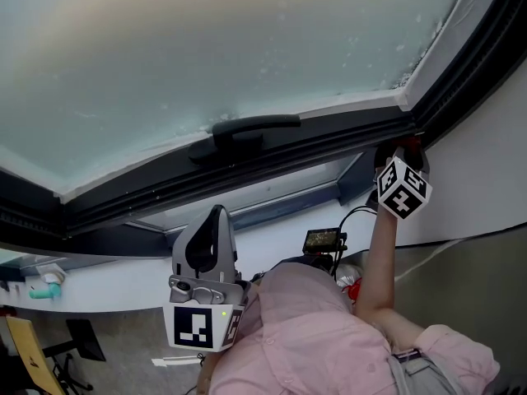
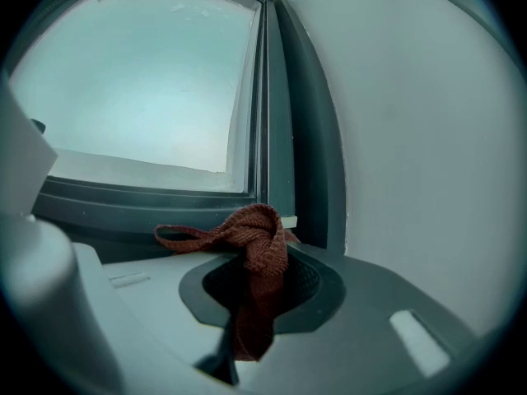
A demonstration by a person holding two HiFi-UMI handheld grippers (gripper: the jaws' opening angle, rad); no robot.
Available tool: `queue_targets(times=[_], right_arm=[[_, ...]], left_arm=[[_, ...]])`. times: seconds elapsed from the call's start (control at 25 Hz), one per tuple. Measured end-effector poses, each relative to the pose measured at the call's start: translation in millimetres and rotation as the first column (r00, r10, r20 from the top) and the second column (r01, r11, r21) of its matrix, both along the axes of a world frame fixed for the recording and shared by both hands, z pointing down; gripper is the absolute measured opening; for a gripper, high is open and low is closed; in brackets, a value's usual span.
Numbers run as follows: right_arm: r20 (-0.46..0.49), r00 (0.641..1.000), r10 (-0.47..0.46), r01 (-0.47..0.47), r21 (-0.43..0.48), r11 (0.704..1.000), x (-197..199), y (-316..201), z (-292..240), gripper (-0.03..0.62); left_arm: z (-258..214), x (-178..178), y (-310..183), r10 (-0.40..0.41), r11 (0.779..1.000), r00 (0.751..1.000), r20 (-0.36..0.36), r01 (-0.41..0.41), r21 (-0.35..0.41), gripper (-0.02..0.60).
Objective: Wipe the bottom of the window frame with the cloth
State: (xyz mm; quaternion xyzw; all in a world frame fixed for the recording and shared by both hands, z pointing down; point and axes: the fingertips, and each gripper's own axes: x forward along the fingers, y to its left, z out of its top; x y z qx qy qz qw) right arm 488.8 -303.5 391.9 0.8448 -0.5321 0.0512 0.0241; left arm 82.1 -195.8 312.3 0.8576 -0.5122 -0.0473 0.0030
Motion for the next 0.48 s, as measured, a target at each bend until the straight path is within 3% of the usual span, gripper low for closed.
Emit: queue_targets(times=[0.48], right_arm=[[-0.013,0.998,-0.055,0.055,0.016,0.998,2.5,-2.6,-1.2,0.044]], left_arm=[[2.8,13.3,7.3,-0.002,1.000,1.000,0.018,0.002,0.002,-0.004]])
